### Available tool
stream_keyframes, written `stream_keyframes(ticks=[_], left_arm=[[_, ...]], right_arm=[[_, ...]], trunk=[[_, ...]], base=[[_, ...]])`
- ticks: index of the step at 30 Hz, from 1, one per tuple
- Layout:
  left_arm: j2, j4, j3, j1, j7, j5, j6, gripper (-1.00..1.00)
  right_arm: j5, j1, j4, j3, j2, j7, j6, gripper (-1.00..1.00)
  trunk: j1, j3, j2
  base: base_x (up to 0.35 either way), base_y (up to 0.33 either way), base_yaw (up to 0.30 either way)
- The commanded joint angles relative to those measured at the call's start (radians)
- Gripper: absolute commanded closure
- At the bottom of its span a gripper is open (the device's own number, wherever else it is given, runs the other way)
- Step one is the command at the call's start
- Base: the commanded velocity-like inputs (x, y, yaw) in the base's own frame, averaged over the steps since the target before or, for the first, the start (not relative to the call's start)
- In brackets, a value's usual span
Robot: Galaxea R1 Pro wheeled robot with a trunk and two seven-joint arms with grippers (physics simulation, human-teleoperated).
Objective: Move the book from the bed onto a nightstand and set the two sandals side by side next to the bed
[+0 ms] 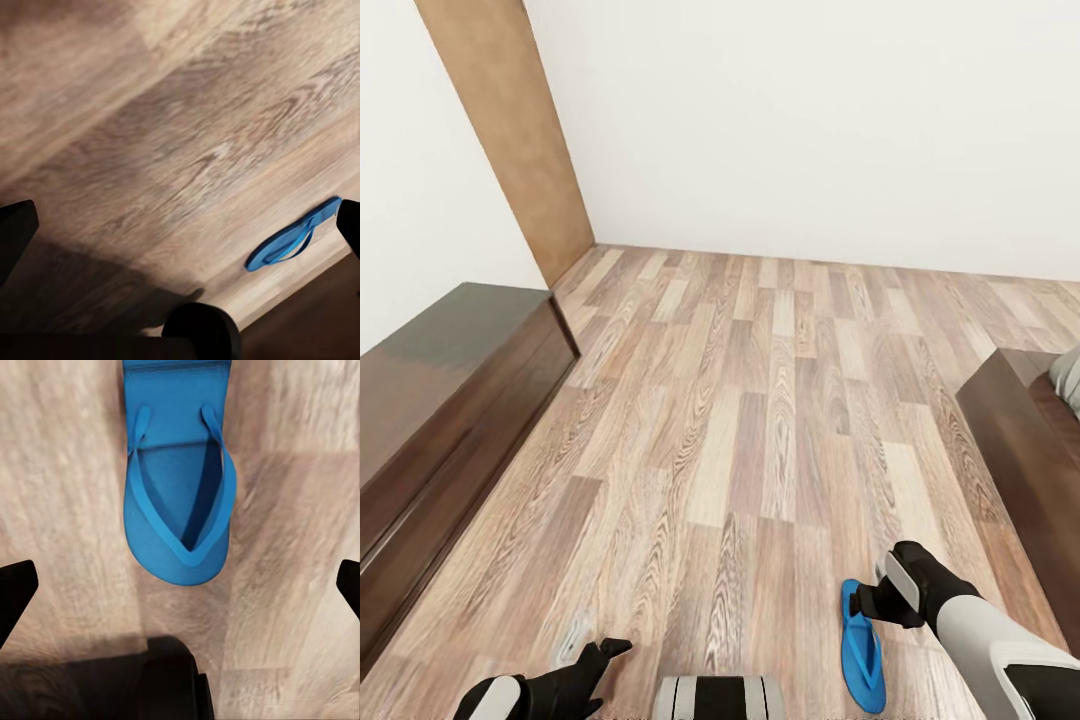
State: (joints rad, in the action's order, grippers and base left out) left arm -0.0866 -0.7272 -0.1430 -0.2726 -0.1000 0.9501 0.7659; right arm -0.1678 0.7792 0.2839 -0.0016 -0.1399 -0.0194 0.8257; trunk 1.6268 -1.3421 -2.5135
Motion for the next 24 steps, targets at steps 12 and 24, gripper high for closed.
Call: stream_keyframes(ticks=[12, 24], left_arm=[[-0.014, 0.002, -0.049, 0.000, -0.004, -0.001, 0.006, -1.00], [-0.016, 0.002, -0.054, 0.000, -0.003, -0.001, 0.007, -1.00]], right_arm=[[-0.006, 0.000, 0.004, 0.000, 0.000, -0.002, 0.004, -1.00], [0.042, 0.010, 0.012, 0.000, -0.001, -0.002, 0.004, -1.00]], trunk=[[0.005, -0.047, -0.003], [0.006, -0.055, -0.004]], base=[[0.000, 0.000, 0.000], [0.000, 0.000, 0.000]])
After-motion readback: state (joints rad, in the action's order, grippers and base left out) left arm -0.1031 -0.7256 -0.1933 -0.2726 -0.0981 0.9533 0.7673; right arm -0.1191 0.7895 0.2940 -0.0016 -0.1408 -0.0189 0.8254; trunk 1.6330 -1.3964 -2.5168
